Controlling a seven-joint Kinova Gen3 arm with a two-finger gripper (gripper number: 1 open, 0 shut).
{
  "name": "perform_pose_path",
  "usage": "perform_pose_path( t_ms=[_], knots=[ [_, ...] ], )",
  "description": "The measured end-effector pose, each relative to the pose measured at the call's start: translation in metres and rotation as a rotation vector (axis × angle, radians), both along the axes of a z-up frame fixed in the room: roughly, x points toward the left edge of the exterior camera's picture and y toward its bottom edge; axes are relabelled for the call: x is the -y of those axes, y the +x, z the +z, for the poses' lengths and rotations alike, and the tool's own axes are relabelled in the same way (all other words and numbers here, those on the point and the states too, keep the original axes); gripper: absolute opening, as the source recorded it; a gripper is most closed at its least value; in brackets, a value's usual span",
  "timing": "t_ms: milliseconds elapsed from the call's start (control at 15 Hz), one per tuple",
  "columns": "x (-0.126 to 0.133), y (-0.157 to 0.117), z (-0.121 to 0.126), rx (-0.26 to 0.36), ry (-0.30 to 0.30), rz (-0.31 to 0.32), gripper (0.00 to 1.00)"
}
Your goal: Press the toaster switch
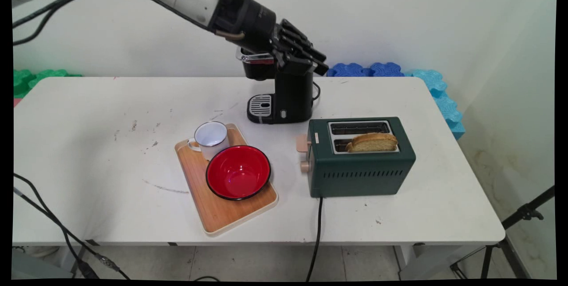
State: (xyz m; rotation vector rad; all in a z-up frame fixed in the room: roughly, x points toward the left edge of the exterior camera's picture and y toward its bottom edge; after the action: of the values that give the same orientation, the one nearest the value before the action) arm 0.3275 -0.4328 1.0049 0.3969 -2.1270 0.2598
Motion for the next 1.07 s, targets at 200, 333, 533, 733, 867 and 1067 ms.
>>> perform_pose_path(
  t_ms=[200, 333, 533, 733, 867, 1067],
  knots=[
    [-0.001, 0.000, -0.014, 0.043, 0.017, 0.003, 0.00],
    [-0.003, 0.000, -0.022, 0.064, 0.030, 0.001, 0.00],
    [-0.005, 0.000, -0.033, 0.083, 0.047, -0.003, 0.00],
    [-0.008, 0.002, -0.047, 0.105, 0.065, -0.015, 0.00],
    [-0.010, 0.004, -0.056, 0.123, 0.067, -0.030, 0.00],
    [-0.012, 0.006, -0.066, 0.140, 0.064, -0.052, 0.00]
  ],
)
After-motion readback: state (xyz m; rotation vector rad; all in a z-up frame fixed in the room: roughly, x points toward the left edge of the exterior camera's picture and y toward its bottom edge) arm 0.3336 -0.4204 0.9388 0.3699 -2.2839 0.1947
